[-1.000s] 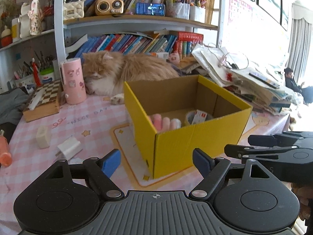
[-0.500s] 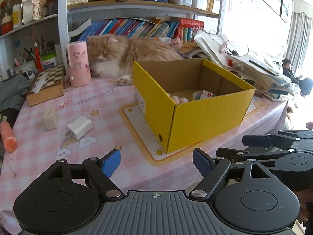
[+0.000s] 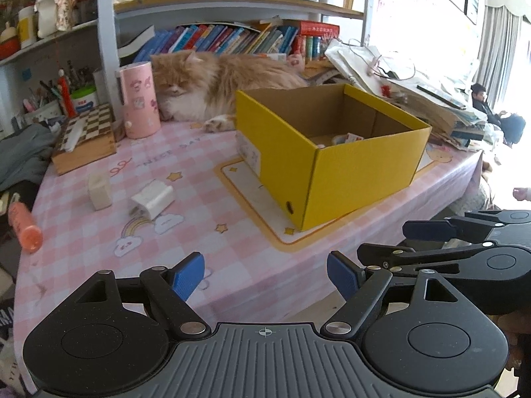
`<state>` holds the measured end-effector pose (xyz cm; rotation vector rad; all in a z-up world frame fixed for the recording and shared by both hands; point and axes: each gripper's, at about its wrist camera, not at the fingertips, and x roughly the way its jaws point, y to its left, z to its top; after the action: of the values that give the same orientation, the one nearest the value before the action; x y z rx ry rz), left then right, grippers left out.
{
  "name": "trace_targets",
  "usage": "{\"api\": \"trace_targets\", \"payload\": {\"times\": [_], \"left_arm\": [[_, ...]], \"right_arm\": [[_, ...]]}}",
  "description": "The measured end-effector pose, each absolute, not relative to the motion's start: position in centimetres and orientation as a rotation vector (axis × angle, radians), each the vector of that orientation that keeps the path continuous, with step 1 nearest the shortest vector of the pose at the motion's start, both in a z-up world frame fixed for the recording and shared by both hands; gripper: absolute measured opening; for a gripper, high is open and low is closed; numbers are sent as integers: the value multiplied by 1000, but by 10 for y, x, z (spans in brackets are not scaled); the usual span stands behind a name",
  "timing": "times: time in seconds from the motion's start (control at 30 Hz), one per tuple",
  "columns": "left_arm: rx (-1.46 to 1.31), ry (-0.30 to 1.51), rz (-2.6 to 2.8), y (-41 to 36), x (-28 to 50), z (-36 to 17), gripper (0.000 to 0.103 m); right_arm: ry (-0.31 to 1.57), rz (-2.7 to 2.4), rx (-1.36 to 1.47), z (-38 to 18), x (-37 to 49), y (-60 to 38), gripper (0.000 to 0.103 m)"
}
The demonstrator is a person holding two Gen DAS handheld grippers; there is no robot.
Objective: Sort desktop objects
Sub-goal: 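Lift both open tools out of the yellow box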
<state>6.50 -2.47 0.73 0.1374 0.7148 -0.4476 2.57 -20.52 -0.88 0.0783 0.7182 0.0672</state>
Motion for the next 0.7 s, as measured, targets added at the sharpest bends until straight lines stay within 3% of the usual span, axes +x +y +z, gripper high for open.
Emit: {"api": "trace_targets", "payload": {"times": [0.7], "left_arm": [[72, 700, -330, 46, 56, 9, 84]], "right_arm": [[697, 174, 6, -7, 28, -133, 59]]}}
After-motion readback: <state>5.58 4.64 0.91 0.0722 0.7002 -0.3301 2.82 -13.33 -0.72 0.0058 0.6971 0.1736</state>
